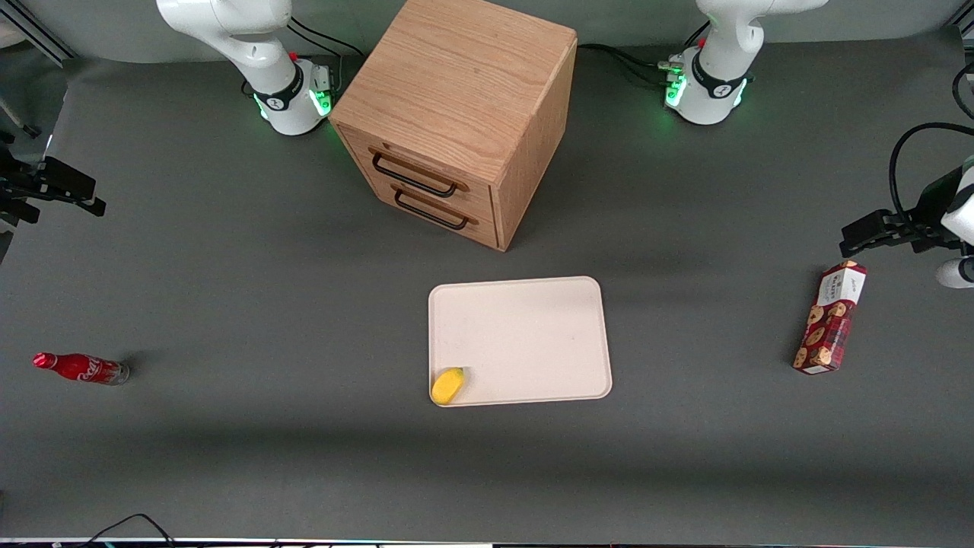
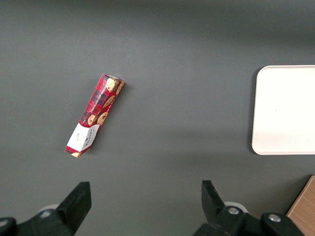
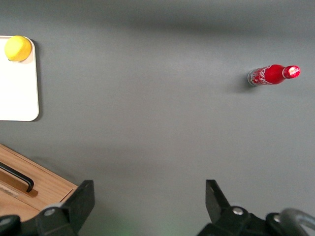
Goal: Place coke bottle on tray
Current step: 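Move the right gripper over the red Coca-Cola bottle lying on the table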
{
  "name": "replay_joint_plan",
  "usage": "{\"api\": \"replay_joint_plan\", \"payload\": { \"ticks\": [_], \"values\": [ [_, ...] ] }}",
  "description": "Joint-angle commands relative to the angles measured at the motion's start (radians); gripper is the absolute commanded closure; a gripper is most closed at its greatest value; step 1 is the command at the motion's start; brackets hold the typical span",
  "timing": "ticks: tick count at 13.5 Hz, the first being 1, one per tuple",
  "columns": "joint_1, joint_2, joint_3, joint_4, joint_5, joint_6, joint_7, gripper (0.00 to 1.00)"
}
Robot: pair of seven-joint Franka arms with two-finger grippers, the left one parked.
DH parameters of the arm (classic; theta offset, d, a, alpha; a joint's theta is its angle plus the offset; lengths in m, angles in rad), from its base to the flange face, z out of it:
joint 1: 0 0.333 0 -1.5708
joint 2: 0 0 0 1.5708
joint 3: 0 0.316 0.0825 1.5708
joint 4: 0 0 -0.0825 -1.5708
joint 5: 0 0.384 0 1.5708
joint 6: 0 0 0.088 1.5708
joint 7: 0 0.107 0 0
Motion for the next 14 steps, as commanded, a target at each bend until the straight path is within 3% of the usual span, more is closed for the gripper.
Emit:
{"api": "replay_joint_plan", "payload": {
  "ticks": [1, 5, 7, 10, 14],
  "values": [
    [0.002, 0.0, 0.003, -0.002, -0.022, 0.029, 0.026, 0.0],
    [-0.018, 0.08, 0.002, 0.05, -0.031, 0.031, 0.014, 0.0],
    [-0.065, 0.185, -0.001, 0.113, -0.09, 0.031, -0.015, 0.0],
    [-0.146, 0.374, -0.038, 0.224, -0.084, 0.095, -0.205, 0.0],
    [-0.215, 0.517, -0.08, 0.239, -0.016, 0.275, -0.358, 0.0]
  ]
}}
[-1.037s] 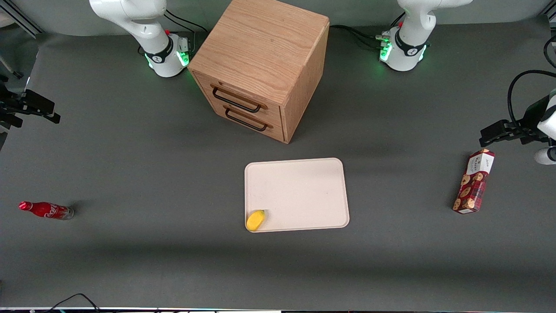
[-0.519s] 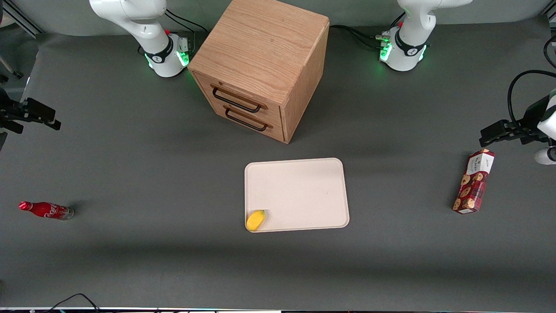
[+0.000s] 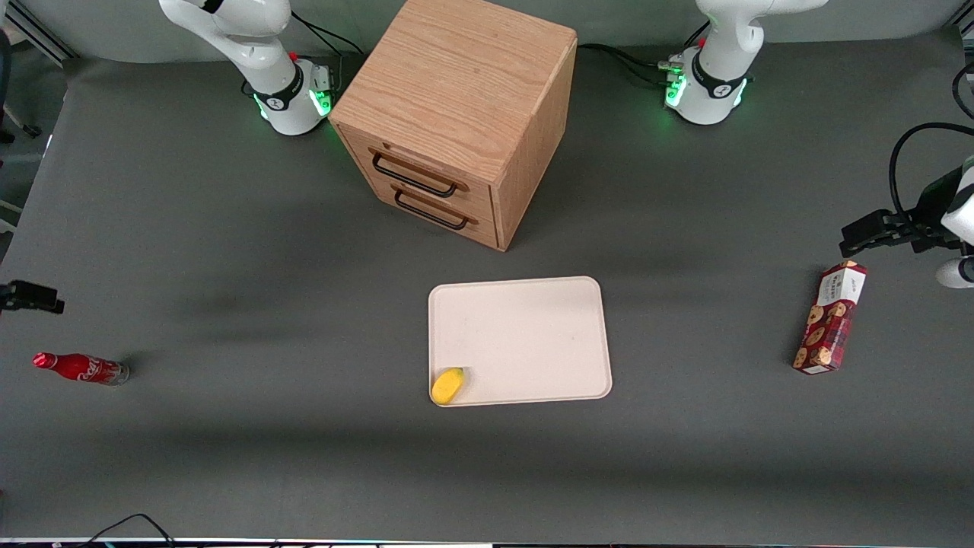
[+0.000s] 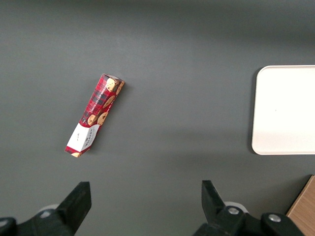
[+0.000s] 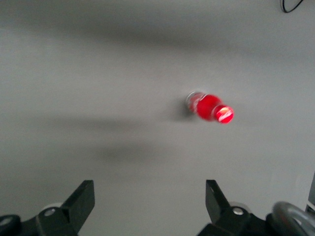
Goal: Place coke bottle on tray
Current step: 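Move the right gripper over the red Coca-Cola bottle lying on the table, then lower the open right gripper around the bottle's body and close it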
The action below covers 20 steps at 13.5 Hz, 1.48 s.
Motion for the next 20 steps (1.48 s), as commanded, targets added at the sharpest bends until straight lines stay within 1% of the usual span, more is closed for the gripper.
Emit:
{"api": "replay_joint_plan", "payload": {
  "ticks": [1, 2, 3, 5, 8, 10, 11, 16, 20],
  "values": [
    [-0.065, 0.126, -0.007, 0.095, 0.039, 0.071, -0.146, 0.0],
    [-0.082, 0.181, -0.007, 0.14, 0.069, 0.093, -0.171, 0.0],
    [-0.09, 0.223, -0.013, 0.174, 0.082, 0.102, -0.173, 0.0],
    [-0.095, 0.271, -0.031, 0.198, 0.086, 0.157, -0.176, 0.0],
    [-0.103, 0.323, -0.031, 0.194, 0.1, 0.242, -0.174, 0.0],
    [-0.112, 0.335, -0.033, 0.189, 0.157, 0.253, -0.176, 0.0],
    [-0.112, 0.335, -0.033, 0.186, 0.171, 0.253, -0.179, 0.0],
    [-0.118, 0.344, -0.033, 0.146, 0.172, 0.257, -0.223, 0.0],
    [-0.124, 0.343, -0.033, 0.099, 0.174, 0.303, -0.225, 0.0]
  ]
}}
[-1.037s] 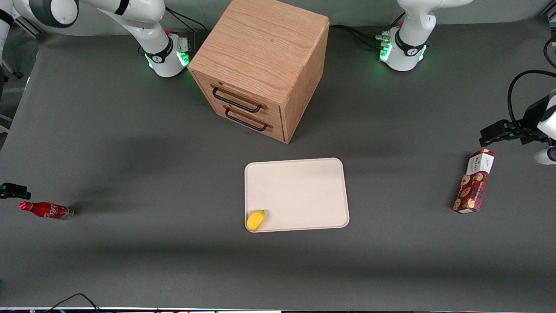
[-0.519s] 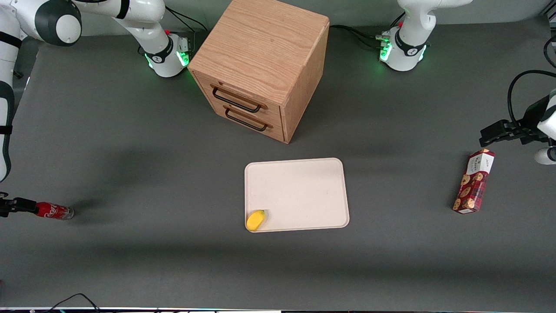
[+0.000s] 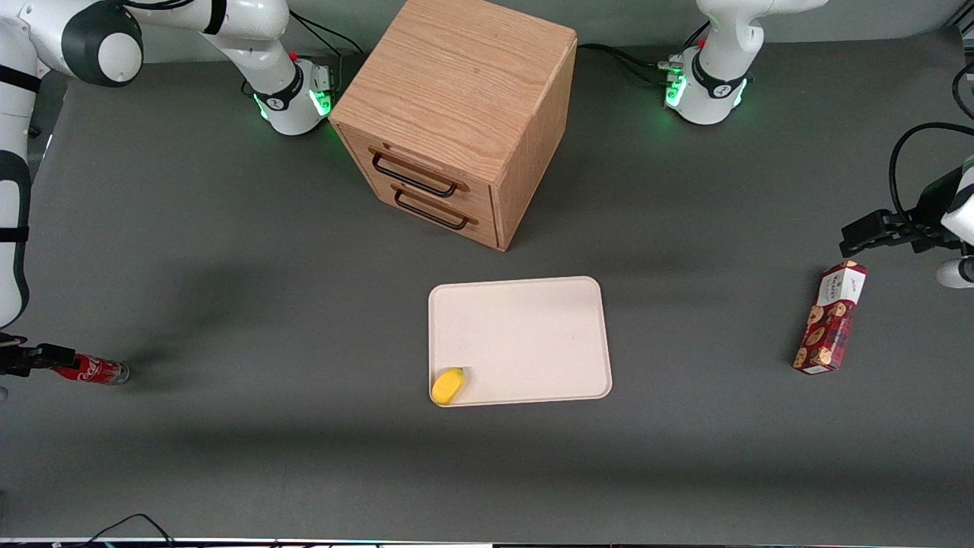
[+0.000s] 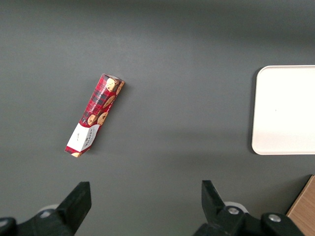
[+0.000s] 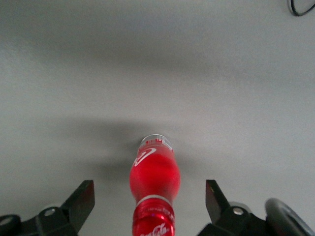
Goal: Place coke bottle on tray
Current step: 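Lower the open right gripper around the bottle's body and close it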
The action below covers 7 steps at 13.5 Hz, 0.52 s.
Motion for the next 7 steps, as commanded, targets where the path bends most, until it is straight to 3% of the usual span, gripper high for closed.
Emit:
{"api": "replay_joint_plan", "payload": {
  "ticks": [1, 4, 5, 7],
  "values": [
    [-0.004, -0.008, -0.003, -0.025, 0.026, 0.024, -0.037, 0.0],
    [-0.004, -0.009, -0.006, -0.028, 0.026, 0.024, -0.037, 0.0],
    [-0.004, -0.013, -0.006, -0.033, 0.026, 0.024, -0.037, 0.07],
    [-0.002, -0.013, -0.006, -0.033, 0.026, 0.022, -0.032, 0.31]
  ]
}}
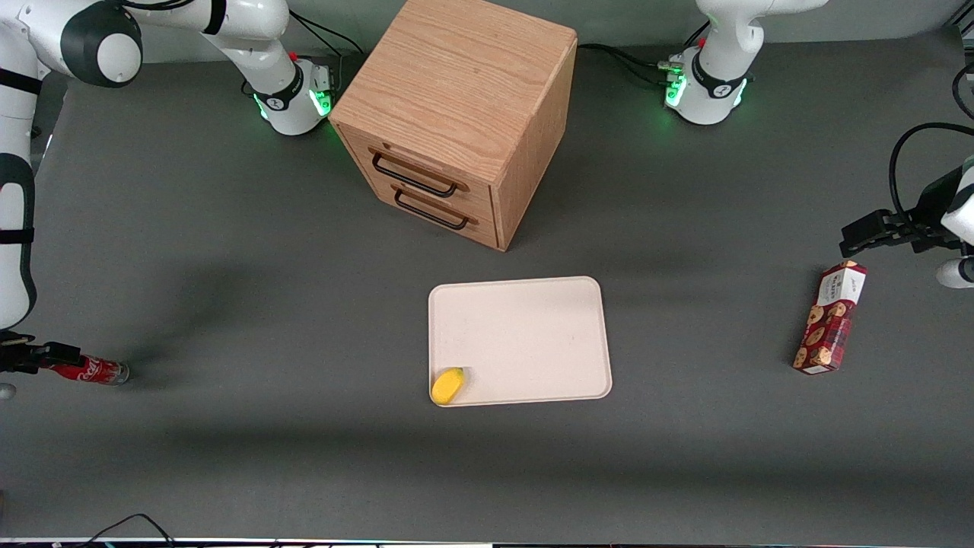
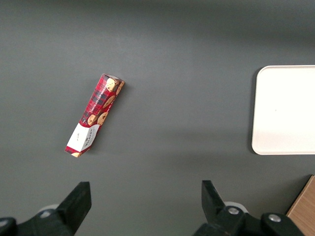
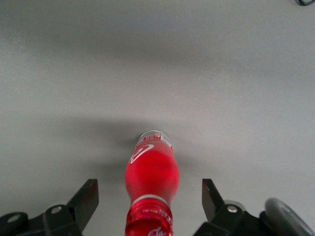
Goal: Place coke bottle on tray
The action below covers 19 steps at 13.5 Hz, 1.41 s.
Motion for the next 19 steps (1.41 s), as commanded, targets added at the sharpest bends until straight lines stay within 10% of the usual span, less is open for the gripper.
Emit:
{"api": "replay_joint_plan", "payload": {
  "ticks": [1, 5, 8, 15, 19],
  "values": [
    [0.001, -0.011, -0.005, -0.015, 0.024, 0.008, -0.031, 0.4],
    [0.009, -0.013, -0.019, -0.012, 0.022, 0.008, -0.031, 0.63],
    [0.012, -0.016, -0.019, -0.01, 0.022, 0.007, -0.022, 1.0],
    [0.107, -0.144, -0.037, -0.01, 0.009, -0.099, 0.188, 1.0],
    [0.216, -0.255, -0.034, 0.086, -0.095, -0.423, 0.405, 1.0]
  ]
}}
